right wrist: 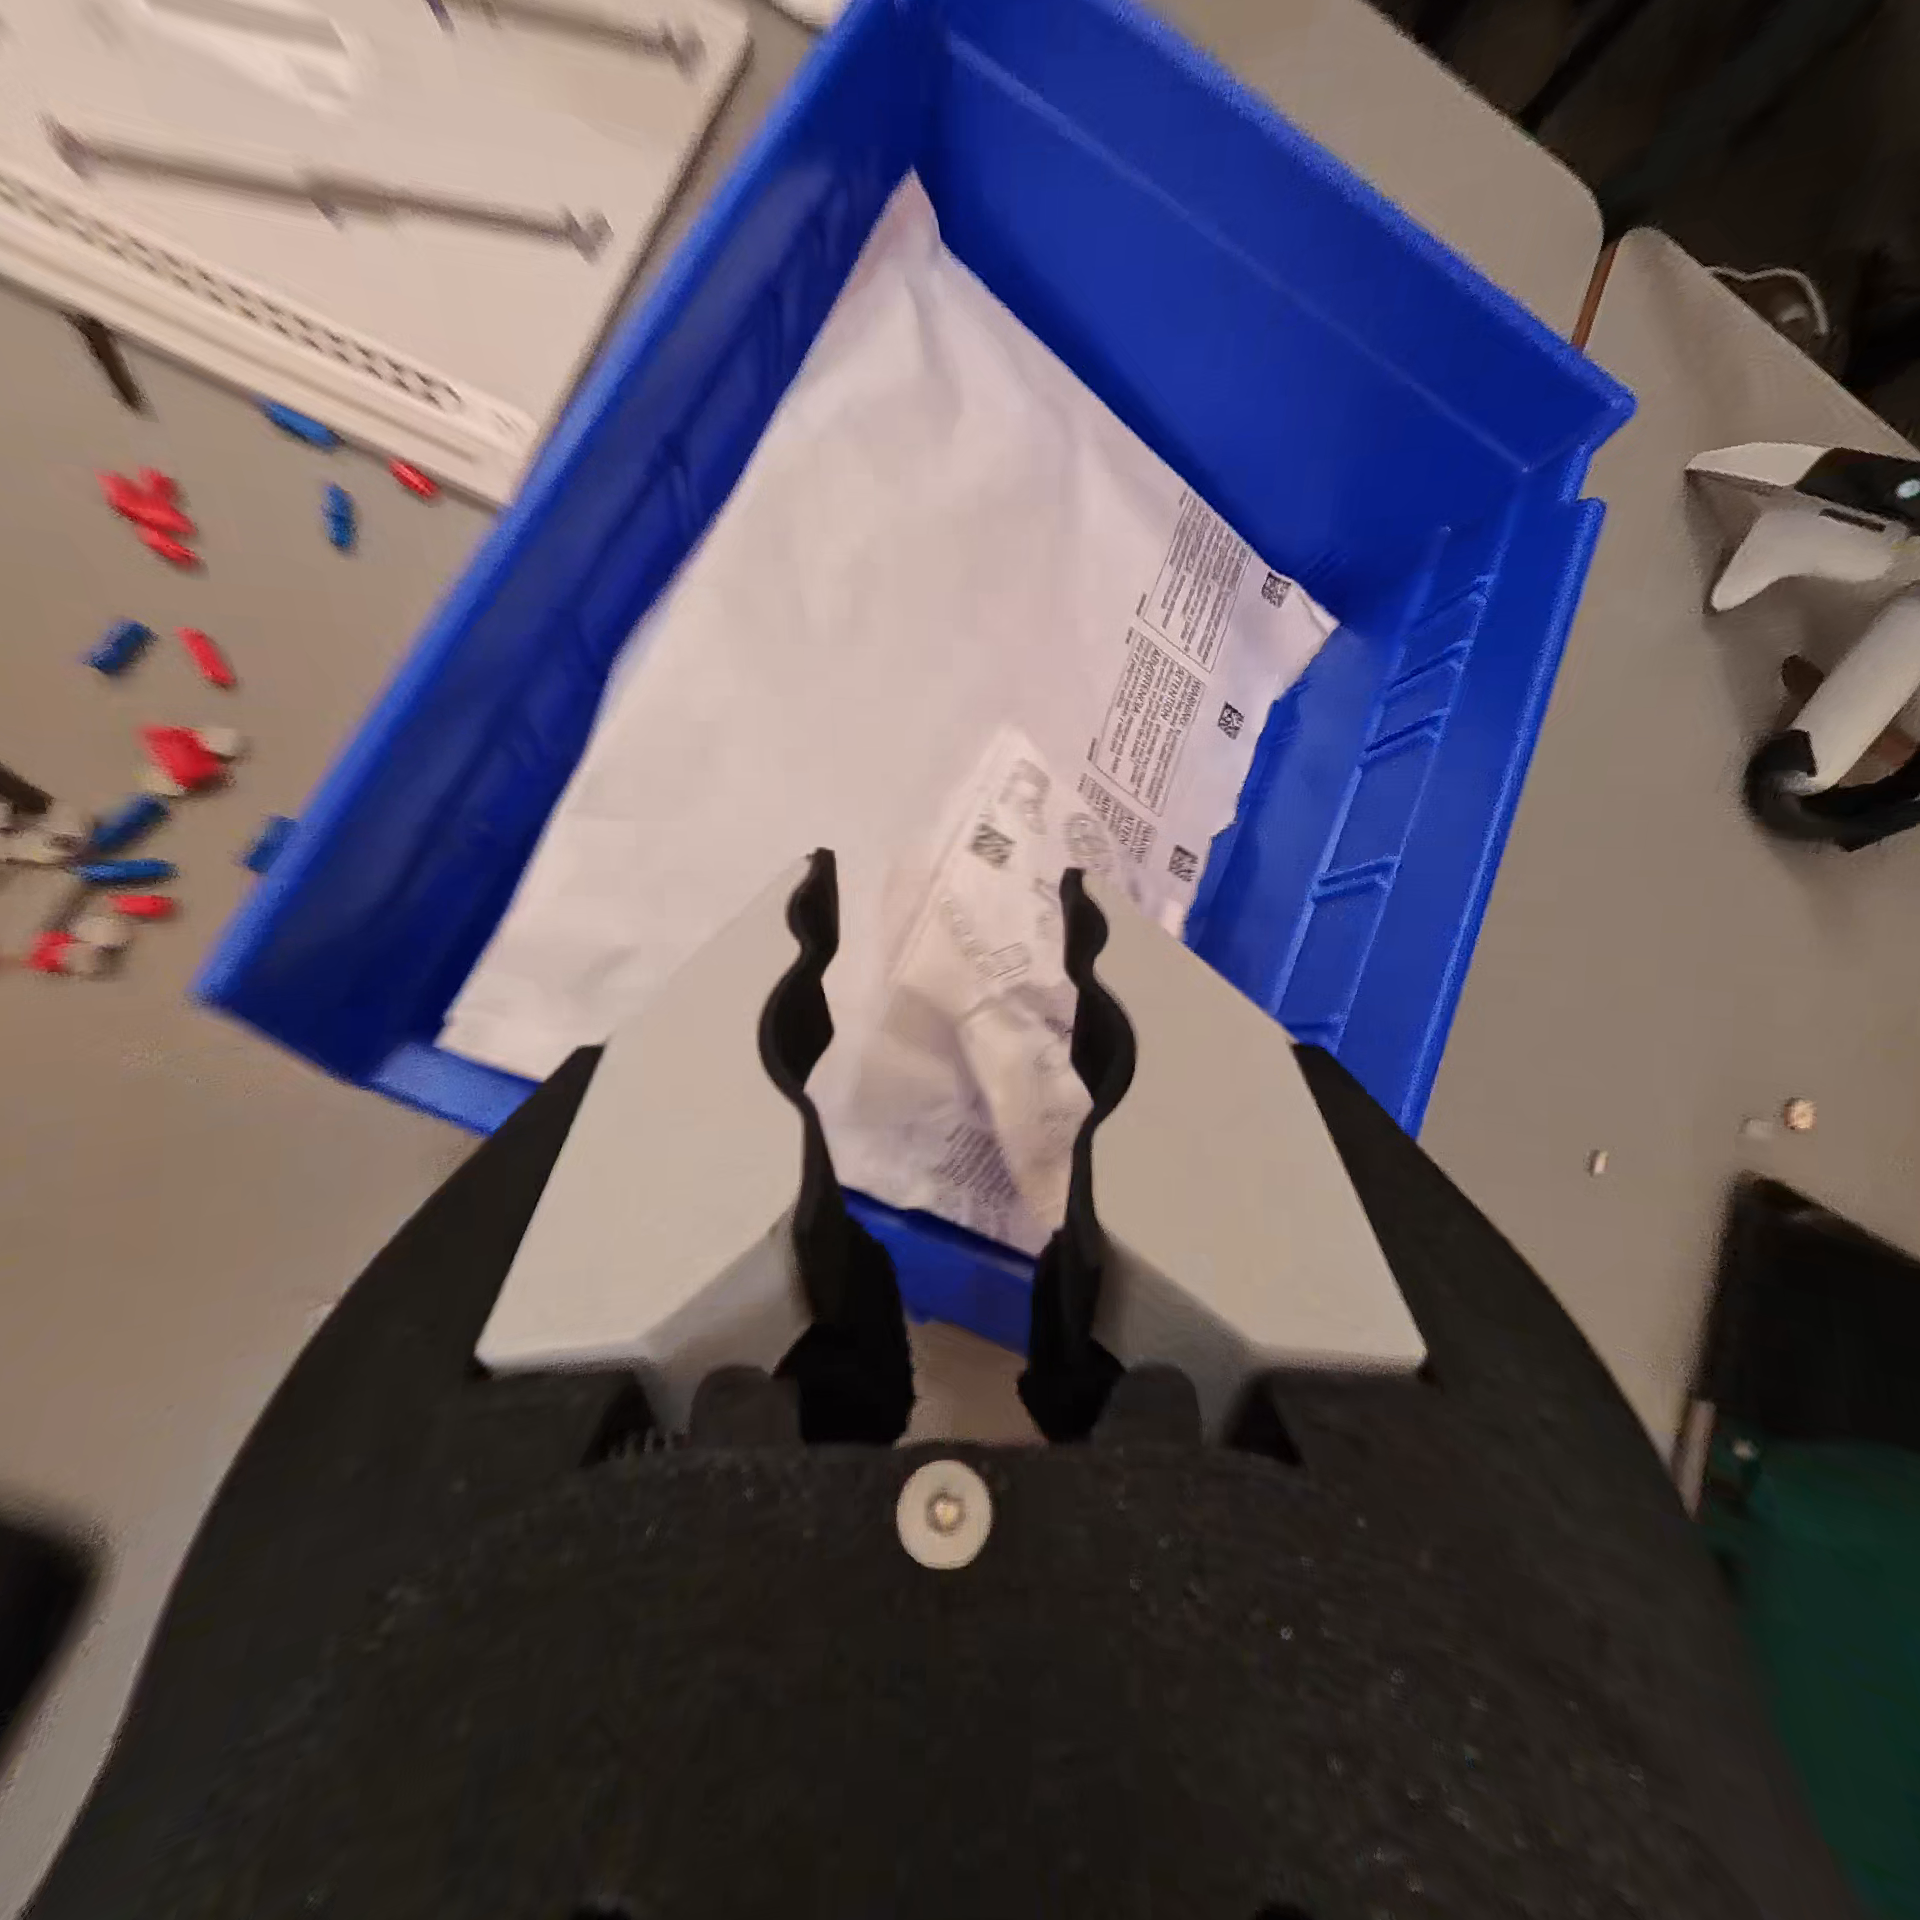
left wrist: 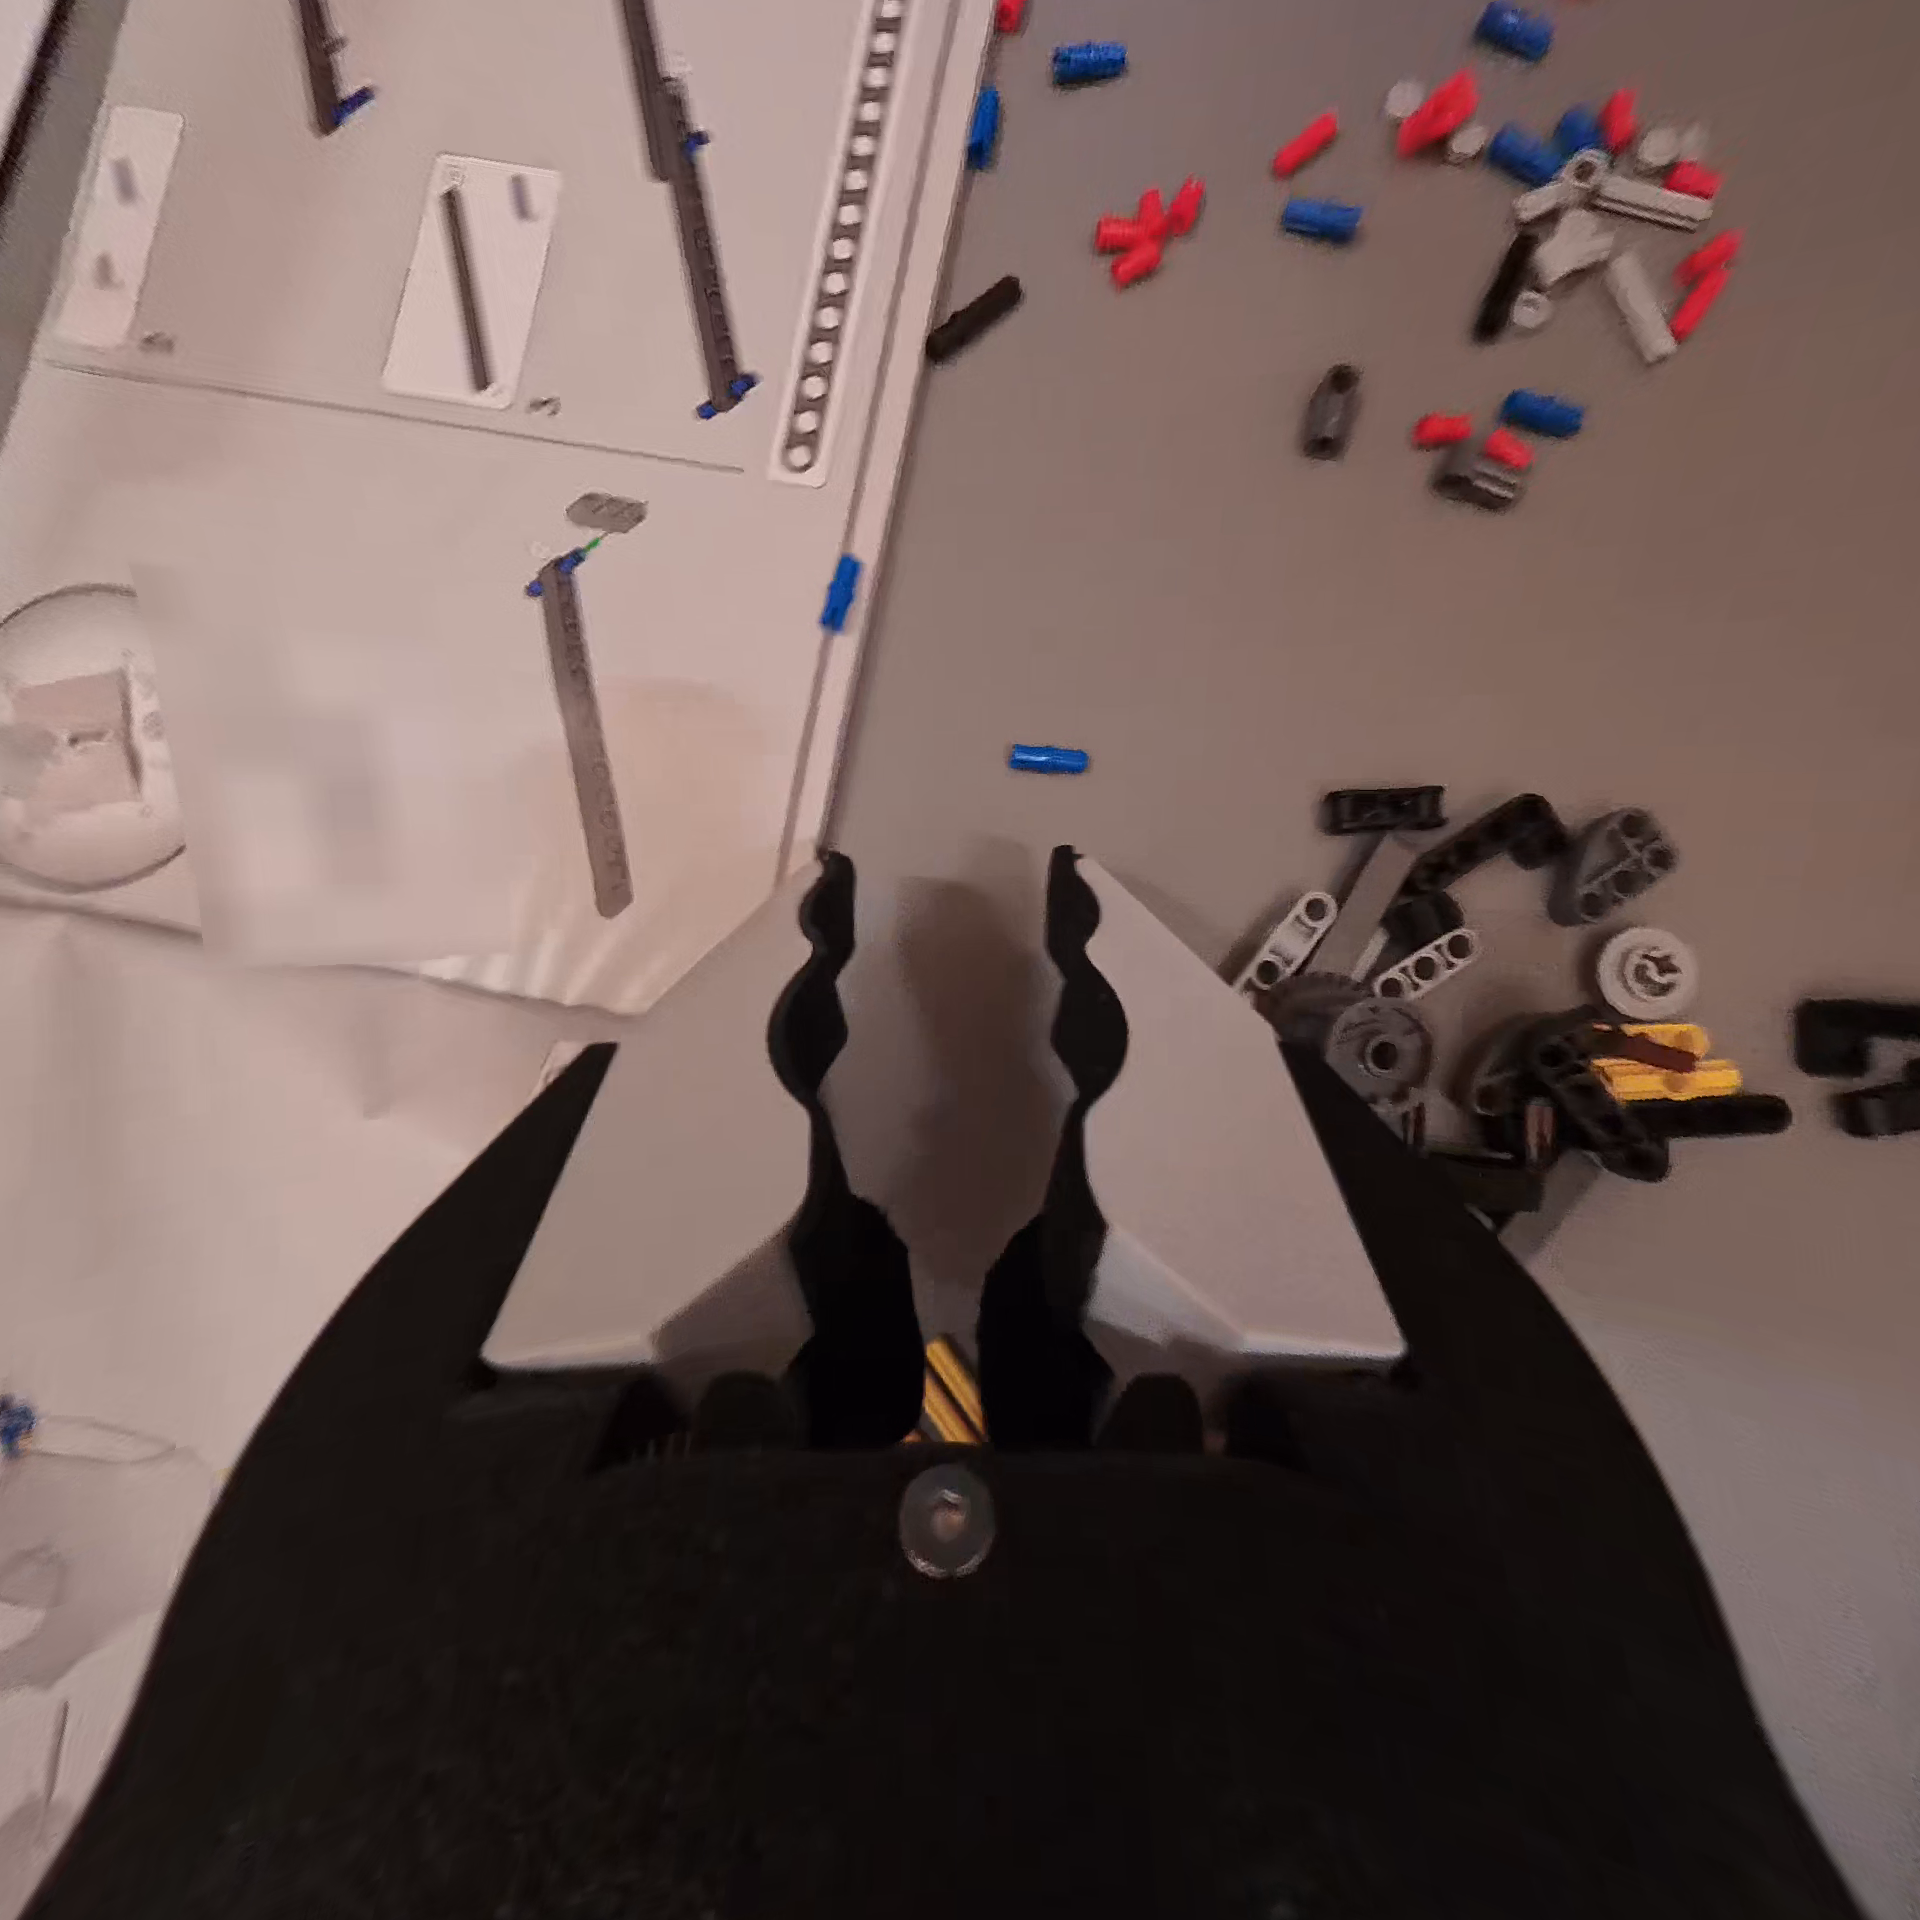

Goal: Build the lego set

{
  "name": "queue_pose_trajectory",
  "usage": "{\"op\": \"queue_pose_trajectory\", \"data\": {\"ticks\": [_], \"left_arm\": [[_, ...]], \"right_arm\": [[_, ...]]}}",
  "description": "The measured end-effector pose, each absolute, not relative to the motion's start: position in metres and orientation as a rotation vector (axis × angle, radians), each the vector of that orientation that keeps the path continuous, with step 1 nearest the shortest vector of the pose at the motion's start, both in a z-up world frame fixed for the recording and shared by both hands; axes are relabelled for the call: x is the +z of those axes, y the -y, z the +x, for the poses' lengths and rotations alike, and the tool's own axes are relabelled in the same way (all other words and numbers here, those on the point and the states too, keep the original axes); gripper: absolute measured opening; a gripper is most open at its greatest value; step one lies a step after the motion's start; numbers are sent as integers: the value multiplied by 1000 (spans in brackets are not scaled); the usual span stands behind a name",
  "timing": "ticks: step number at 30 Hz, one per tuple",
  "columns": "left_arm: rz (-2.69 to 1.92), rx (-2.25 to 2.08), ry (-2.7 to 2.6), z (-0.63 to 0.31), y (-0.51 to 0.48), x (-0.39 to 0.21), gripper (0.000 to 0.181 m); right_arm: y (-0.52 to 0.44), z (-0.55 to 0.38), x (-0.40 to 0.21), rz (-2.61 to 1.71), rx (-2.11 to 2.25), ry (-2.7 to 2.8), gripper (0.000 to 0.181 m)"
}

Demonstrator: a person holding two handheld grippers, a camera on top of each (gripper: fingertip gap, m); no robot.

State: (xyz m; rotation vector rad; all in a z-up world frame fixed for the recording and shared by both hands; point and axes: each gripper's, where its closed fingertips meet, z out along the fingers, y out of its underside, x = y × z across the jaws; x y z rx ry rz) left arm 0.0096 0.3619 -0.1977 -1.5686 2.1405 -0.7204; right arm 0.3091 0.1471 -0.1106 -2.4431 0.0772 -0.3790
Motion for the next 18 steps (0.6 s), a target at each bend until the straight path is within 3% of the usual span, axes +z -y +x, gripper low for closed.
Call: {"op": "queue_pose_trajectory", "data": {"ticks": [2, 6, 10, 18], "left_arm": [[-1543, -770, -2239, 13, -351, -199, 22], [-1562, -762, -2347, 20, -340, -213, 25], [-1529, -788, -2353, 30, -330, -215, 4], [-1444, -928, -2334, 80, -280, -214, 3]], "right_arm": [[-136, 295, -89, -2345, -353, -139, 40], [-119, 237, -64, -2132, -246, -146, 35], [-94, 194, -77, -2082, -211, -177, 31], [-98, 123, -73, -1875, 140, -240, 27]]}}
